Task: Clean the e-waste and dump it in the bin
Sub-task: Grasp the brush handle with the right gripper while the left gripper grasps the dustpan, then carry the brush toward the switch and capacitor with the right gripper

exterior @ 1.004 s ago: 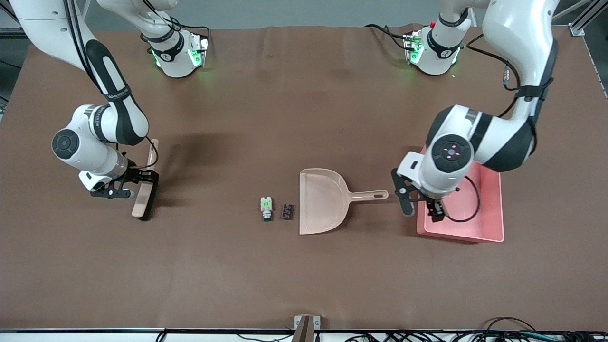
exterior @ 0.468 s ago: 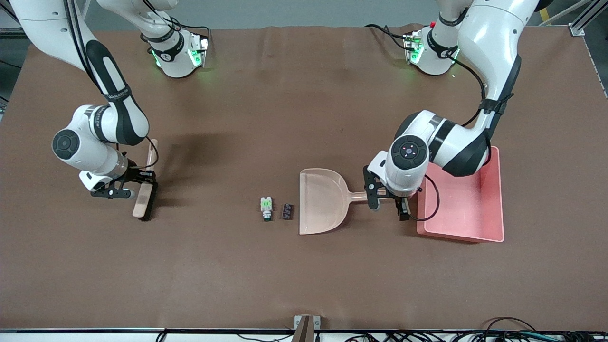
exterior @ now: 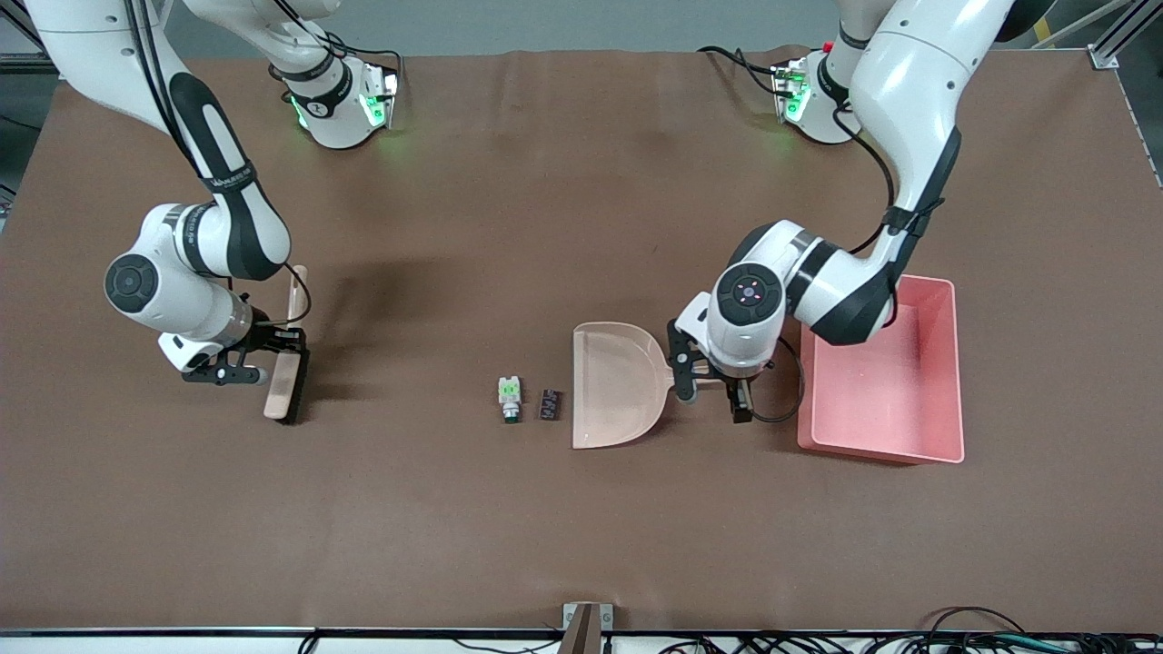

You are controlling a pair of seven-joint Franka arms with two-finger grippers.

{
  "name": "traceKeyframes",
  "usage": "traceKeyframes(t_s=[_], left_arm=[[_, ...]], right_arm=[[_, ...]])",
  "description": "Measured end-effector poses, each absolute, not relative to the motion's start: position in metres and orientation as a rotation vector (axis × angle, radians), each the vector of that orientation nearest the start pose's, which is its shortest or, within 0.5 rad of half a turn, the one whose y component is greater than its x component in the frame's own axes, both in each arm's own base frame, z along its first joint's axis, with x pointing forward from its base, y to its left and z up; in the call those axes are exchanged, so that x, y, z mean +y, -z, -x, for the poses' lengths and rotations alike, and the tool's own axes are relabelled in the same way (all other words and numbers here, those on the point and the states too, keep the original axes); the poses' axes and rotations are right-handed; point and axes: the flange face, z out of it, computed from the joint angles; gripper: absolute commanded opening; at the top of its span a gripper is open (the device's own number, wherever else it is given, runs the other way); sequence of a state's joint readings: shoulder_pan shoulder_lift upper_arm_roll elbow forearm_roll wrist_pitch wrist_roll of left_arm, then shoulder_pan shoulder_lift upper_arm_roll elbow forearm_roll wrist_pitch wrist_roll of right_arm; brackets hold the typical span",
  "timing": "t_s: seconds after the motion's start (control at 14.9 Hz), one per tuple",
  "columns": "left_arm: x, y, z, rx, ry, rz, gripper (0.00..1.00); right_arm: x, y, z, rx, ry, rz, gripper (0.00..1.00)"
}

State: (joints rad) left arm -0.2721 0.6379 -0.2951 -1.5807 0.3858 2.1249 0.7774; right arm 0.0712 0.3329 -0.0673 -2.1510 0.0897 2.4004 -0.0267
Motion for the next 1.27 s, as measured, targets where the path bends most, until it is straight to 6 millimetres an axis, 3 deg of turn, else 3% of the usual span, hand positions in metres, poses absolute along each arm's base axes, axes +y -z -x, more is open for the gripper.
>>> traceKeyframes(t_s=[0.6,0.87,1.07,1.27], left_arm=[[-0.363,-0.252,-0.595,2.067,-0.108,2.194,1.00],[-0.377,-0.244,-0.591,2.053,-0.086,2.215,1.00],[-0.392,-0.234,-0.582,2.048,-0.084,2.226,0.96],[-0.405,-0.228,-0.577,2.060,-0.069,2.218,0.83]], right_arm=[[0.114,-0.269,-0.574,0.177,-0.087,3.100,0.02],[0.166,-0.279,-0.568,0.221,-0.101,3.069,0.01],[0.182,-0.274,-0.564,0.251,-0.125,3.046,0.01],[0.194,-0.269,-0.562,0.299,-0.138,3.046,0.01]])
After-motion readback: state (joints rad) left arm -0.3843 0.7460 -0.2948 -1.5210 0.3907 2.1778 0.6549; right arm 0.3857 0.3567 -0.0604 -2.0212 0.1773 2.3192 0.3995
